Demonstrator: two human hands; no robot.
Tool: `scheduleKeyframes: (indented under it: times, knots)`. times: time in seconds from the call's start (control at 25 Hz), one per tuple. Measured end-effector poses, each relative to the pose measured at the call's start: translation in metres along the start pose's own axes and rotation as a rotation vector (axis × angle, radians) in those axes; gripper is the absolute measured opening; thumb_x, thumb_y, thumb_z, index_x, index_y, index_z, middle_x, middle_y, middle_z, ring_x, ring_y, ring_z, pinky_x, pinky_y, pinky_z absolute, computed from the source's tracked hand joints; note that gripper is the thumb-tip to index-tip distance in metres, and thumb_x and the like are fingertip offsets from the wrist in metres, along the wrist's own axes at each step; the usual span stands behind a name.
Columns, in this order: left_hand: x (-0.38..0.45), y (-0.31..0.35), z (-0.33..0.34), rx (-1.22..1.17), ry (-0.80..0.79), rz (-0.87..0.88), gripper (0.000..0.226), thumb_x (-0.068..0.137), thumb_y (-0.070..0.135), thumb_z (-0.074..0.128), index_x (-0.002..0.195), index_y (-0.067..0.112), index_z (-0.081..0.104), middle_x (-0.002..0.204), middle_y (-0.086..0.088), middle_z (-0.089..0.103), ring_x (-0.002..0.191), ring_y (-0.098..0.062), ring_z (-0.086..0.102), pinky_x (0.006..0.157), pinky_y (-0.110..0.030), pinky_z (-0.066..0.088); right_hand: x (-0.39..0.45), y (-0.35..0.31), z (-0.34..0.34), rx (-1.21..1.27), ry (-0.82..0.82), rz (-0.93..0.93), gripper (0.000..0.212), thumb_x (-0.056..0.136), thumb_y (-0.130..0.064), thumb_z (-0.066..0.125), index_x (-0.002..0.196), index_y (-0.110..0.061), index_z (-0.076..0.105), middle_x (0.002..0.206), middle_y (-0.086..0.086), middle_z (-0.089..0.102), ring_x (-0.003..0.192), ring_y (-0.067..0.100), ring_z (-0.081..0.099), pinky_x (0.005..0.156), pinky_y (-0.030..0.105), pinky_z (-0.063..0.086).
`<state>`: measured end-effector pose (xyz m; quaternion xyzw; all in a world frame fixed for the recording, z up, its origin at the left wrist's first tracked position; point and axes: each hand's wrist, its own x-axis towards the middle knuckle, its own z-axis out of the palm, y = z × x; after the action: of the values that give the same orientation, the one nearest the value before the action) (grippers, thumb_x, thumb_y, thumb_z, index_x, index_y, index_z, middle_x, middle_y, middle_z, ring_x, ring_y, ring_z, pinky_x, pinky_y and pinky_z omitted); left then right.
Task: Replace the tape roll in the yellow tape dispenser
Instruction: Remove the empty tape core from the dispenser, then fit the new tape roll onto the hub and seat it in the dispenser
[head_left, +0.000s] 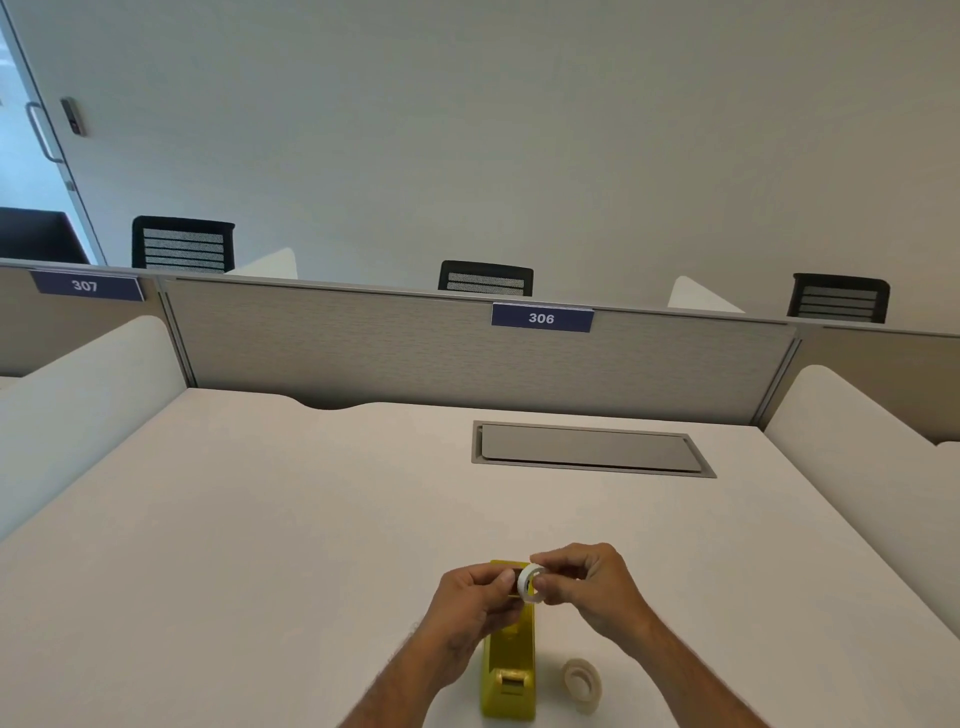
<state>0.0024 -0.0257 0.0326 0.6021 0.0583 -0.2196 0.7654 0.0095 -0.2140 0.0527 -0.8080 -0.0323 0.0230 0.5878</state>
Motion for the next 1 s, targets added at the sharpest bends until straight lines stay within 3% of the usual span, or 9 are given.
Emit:
scheduleKeyframes:
  times: [0.08,0.24,0.4,0.52,0.8,1.0]
  knots:
    - [0.004,-0.003,-0.004,0.017,0.054,0.013,0.017,0.095,0.008,0.064,0.106,0.011,0.078,0.103,-0.015,0.078,0.089,-0.022,0.072,0.077,-0.029,0.06,-0.001,0.005,-0.004,-0.006,0.075,0.09,0.015,0.077,-0.005,0.08,0.087,-0.016,0.079,0.083,0.006,0.077,0.072,0.023,0.073,0.065,0.036,0.062]
    - [0.012,-0.006,-0.006,0.084,0.185,0.012,0.021,0.091,0.001,0.067,0.11,0.01,0.073,0.104,-0.011,0.076,0.096,-0.026,0.074,0.083,-0.036,0.064,-0.001,0.022,-0.012,-0.196,0.197,0.247,0.008,0.076,-0.008,0.081,0.083,-0.011,0.078,0.076,0.004,0.076,0.058,0.018,0.072,0.055,0.026,0.06]
    - [0.013,-0.009,-0.008,0.099,0.209,-0.006,0.024,0.089,-0.002,0.069,0.109,0.01,0.073,0.107,-0.009,0.074,0.097,-0.025,0.073,0.084,-0.037,0.064,0.001,0.042,-0.009,-0.552,0.152,0.347,0.009,0.072,-0.015,0.08,0.067,-0.019,0.075,0.058,-0.003,0.072,0.047,0.009,0.068,0.056,0.024,0.06]
    - [0.014,-0.013,-0.009,0.105,0.204,-0.015,0.024,0.088,-0.002,0.071,0.11,0.009,0.073,0.11,-0.01,0.073,0.098,-0.025,0.073,0.08,-0.034,0.064,0.002,0.054,-0.003,-0.696,0.136,0.407,0.005,0.069,-0.018,0.076,0.067,-0.021,0.075,0.062,-0.007,0.07,0.053,0.008,0.066,0.059,0.024,0.06]
    - [0.014,-0.016,-0.011,0.113,0.218,-0.03,0.026,0.088,-0.002,0.071,0.112,0.008,0.072,0.107,-0.008,0.072,0.097,-0.025,0.073,0.086,-0.04,0.063,0.004,0.065,-0.001,-0.684,0.109,0.421,0.016,0.072,-0.03,0.081,0.082,-0.02,0.074,0.081,-0.005,0.073,0.071,0.007,0.066,0.067,0.023,0.058]
    - [0.015,-0.016,-0.009,0.126,0.229,-0.037,0.025,0.089,-0.001,0.07,0.11,0.011,0.071,0.109,-0.007,0.071,0.098,-0.024,0.072,0.087,-0.039,0.063,-0.012,0.048,-0.004,-0.727,0.13,0.364,0.026,0.069,-0.05,0.074,0.075,-0.027,0.064,0.074,-0.01,0.067,0.067,0.006,0.061,0.063,0.024,0.055]
